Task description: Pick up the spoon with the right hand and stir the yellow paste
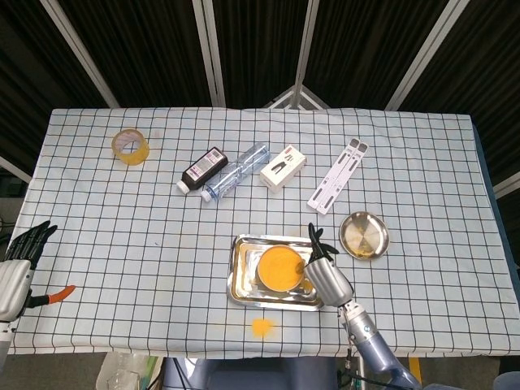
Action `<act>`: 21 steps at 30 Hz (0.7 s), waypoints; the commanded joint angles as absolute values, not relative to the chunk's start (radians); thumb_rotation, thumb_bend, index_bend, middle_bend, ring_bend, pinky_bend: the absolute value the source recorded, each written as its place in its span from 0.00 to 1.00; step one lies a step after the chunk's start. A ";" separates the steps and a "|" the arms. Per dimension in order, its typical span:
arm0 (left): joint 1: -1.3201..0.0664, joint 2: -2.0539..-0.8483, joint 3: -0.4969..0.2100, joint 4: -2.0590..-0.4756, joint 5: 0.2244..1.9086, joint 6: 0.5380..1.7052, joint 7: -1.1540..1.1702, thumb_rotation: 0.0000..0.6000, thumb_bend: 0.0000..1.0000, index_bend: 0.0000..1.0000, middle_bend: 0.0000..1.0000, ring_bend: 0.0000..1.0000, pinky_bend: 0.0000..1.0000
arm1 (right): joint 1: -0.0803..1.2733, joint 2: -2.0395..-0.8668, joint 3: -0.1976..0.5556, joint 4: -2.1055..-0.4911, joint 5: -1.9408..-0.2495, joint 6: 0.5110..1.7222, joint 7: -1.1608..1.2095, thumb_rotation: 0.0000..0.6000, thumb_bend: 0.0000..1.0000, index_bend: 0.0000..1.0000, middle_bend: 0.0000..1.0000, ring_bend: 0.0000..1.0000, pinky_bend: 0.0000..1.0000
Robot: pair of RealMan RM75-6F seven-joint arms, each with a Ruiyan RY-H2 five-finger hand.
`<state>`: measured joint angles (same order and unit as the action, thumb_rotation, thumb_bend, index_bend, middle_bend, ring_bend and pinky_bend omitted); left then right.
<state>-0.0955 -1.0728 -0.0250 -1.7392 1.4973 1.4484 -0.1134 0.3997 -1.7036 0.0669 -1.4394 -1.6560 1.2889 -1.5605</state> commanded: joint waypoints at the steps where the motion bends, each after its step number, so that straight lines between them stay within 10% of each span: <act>1: -0.095 -1.073 -0.025 -1.739 1.498 1.450 -0.114 1.00 0.00 0.00 0.00 0.00 0.00 | 0.396 -1.722 0.061 -1.430 -1.647 1.282 -1.552 1.00 0.98 0.77 0.64 0.26 0.00; 21: -0.096 -1.073 -0.026 -1.739 1.495 1.448 -0.115 1.00 0.00 0.00 0.00 0.00 0.00 | 0.414 -1.750 0.108 -1.466 -1.647 1.303 -1.560 1.00 0.98 0.77 0.64 0.26 0.00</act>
<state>-0.0958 -1.0733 -0.0263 -1.7391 1.4954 1.4480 -0.1146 0.4156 -1.7572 0.1053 -1.4634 -1.6495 1.3007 -1.5553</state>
